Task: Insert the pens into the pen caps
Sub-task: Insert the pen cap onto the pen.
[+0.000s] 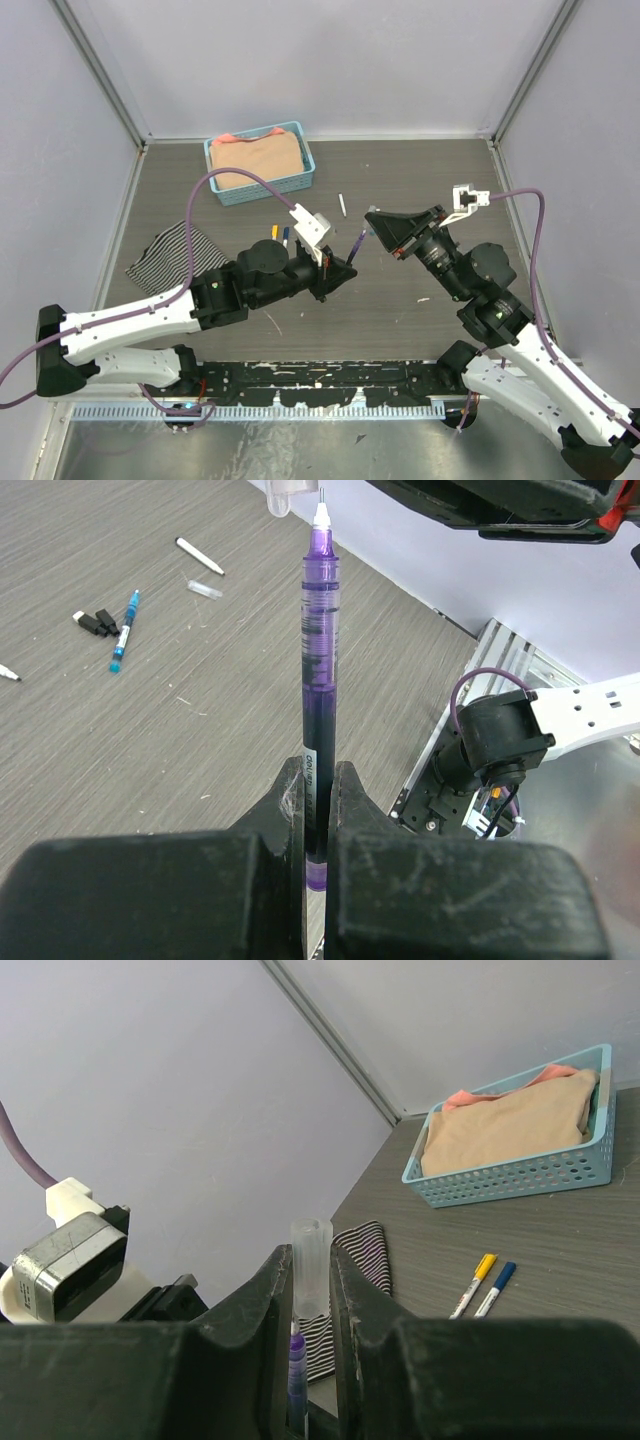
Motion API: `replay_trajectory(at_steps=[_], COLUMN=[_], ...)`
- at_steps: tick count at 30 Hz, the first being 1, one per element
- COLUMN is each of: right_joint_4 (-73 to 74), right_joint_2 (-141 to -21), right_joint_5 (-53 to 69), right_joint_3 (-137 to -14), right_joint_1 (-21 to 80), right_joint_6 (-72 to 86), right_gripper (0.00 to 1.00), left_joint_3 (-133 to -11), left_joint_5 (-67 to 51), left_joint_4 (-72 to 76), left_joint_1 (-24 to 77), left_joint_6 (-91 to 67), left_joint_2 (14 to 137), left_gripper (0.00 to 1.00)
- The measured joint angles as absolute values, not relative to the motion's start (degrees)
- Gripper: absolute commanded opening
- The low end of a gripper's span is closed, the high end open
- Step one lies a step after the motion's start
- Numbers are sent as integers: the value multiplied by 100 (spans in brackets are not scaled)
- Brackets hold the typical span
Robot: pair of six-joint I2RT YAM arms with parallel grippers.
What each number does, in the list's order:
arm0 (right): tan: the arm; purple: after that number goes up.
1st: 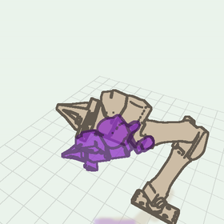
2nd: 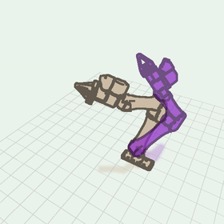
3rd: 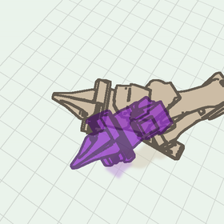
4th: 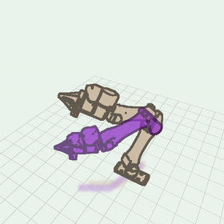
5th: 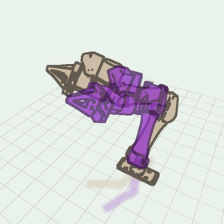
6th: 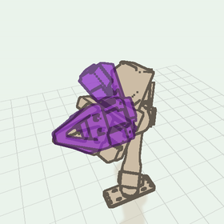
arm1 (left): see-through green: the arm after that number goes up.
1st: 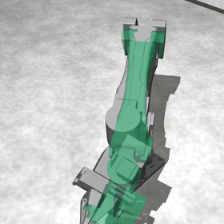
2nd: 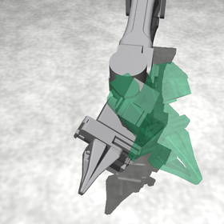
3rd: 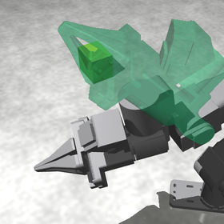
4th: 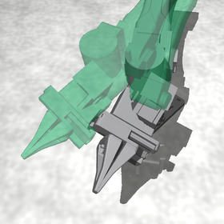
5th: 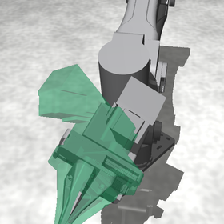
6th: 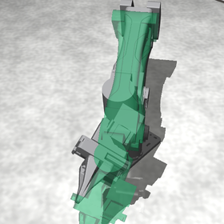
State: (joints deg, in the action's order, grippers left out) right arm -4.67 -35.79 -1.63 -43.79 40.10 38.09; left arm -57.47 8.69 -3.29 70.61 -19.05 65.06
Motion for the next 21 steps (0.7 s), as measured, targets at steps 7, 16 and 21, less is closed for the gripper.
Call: replay_trajectory(at_steps=[7,16,21], right_joint_4=[-464,-464,-462], right_joint_2=[-3568,-3535,-3540], right_joint_5=[-158,-123,-84], right_joint_3=[-4381,-4381,-4383], right_joint_1=[4010,4010,4010], right_joint_6=[3806,3806,3806], right_gripper=[0,0,0], left_joint_3=[-5747,-5747,-5747], left_joint_5=[869,869,869], left_joint_4=[-329,-329,-329], left_joint_1=[7061,7061,7061], left_joint_6=[-1892,-1885,-1885], left_joint_2=[6506,6506,6506], left_gripper=[0,0,0])
